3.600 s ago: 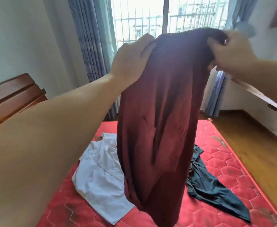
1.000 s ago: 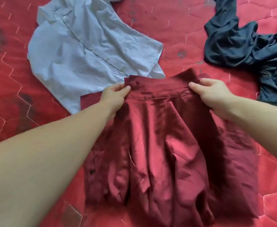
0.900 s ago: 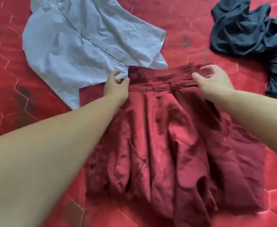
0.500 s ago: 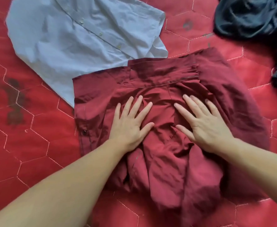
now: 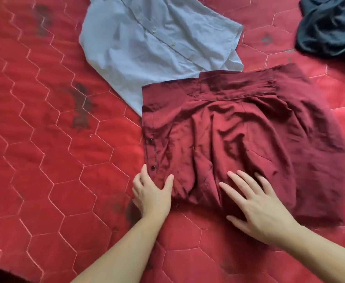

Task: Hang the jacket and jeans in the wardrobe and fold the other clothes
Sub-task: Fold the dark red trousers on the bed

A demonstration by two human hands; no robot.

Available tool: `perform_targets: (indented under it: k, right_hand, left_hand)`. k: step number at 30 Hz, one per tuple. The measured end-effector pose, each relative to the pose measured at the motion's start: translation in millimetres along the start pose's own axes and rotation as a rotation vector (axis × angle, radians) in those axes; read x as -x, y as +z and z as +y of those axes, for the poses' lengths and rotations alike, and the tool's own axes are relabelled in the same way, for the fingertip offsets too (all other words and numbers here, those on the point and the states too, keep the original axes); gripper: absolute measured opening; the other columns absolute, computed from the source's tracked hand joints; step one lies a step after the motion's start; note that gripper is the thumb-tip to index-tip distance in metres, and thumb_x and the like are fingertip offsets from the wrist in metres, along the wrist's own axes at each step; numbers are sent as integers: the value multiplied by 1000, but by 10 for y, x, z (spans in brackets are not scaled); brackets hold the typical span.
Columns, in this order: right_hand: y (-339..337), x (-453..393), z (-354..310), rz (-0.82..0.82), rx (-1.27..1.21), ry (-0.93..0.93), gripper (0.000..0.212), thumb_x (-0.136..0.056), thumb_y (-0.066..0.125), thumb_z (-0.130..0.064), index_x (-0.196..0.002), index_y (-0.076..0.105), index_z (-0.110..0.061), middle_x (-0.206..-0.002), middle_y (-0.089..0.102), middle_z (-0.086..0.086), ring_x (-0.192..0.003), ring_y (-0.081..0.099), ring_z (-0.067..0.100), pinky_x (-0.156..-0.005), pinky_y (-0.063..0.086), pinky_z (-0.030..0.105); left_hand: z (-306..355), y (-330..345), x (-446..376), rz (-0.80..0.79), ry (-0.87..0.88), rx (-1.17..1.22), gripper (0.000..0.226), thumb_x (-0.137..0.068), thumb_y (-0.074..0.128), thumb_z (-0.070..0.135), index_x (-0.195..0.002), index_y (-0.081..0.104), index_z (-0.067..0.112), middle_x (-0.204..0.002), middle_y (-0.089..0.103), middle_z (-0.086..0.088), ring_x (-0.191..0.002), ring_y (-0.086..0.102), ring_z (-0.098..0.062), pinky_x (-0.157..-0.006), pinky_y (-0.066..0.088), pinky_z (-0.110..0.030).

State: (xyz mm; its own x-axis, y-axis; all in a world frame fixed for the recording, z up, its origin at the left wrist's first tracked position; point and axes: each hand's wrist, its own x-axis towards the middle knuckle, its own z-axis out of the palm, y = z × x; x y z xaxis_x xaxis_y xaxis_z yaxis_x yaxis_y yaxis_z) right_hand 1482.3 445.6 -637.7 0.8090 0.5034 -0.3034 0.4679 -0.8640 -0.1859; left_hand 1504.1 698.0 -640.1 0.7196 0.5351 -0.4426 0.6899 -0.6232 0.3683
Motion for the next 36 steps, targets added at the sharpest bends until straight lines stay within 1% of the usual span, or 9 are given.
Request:
perform_targets:
  k: [5,10,13,20,23,28,31,33,36]
  right_hand:
    - [93,46,-243,-18,0,114,92,-55,78,-36,-141,50,-18,-147,45,13,-136,37,32,-110,24,55]
    - [55,-79,-692,116,-115,144,83,-64,63,-35,-142,45,-16,-149,41,9,-139,35,27,-113,21,52]
    - [4,-176,-986,190,-225,204,68,-76,51,-42,-140,46,-18,-147,44,4,-137,38,22,-113,22,49]
    - [-394,-475,-1536,23,-1254,650,46,-93,49,-55,-131,52,-30,-117,62,-12,-108,57,6,-90,40,23]
    - [-432,-545,-1562,-114,-1191,644,63,-87,47,-66,-137,45,-28,-120,58,-9,-109,55,9,-93,40,27]
    - [-532,-638,-1551,202,-868,545,67,-79,62,-57,-137,45,-26,-131,47,-4,-122,48,15,-100,44,39]
    - [-615,-821,-1472,-54,-864,571,60,-75,62,-65,-116,56,-21,-111,61,-2,-101,58,17,-82,48,34]
    - [-665,-951,-1424,-248,-1074,711,54,-74,64,-65,-95,59,-16,-94,64,0,-84,60,18,-64,46,29]
    - [-659,-1068,-1403,-478,-1232,766,32,-76,71,-42,-88,62,-13,-89,67,7,-81,64,23,-66,52,30]
  left_hand:
    - [110,54,35,-119,-256,414,84,-70,82,46,-137,42,16,-127,59,-5,-117,55,-25,-102,42,-36]
    - [118,-131,73,-288,-207,463,8,-78,73,18,-86,70,16,-76,66,4,-77,61,-20,-64,45,-26]
    - [0,-311,84,-301,-187,512,11,-77,73,23,-68,69,17,-65,65,3,-66,57,-19,-62,46,-28]
    - [-182,-702,124,-496,-168,746,16,-86,66,0,-95,67,13,-80,72,-6,-67,66,-16,-60,55,-28]
    - [-248,-764,198,-495,-69,690,47,-79,72,-3,-115,61,26,-96,74,-5,-82,70,-21,-75,57,-37]
    - [-230,-689,351,-490,79,509,83,-78,71,-1,-141,37,40,-116,63,11,-96,65,3,-81,52,-16]
    - [-170,-579,457,-366,142,459,101,-77,72,1,-150,16,45,-131,56,16,-114,58,1,-95,45,-15]
    - [-104,-573,520,-268,105,516,110,-78,76,5,-153,4,42,-131,52,26,-107,53,15,-84,36,2]
    - [-50,-555,595,-230,95,608,108,-80,73,2,-154,4,39,-136,49,27,-83,55,21,-68,36,6]
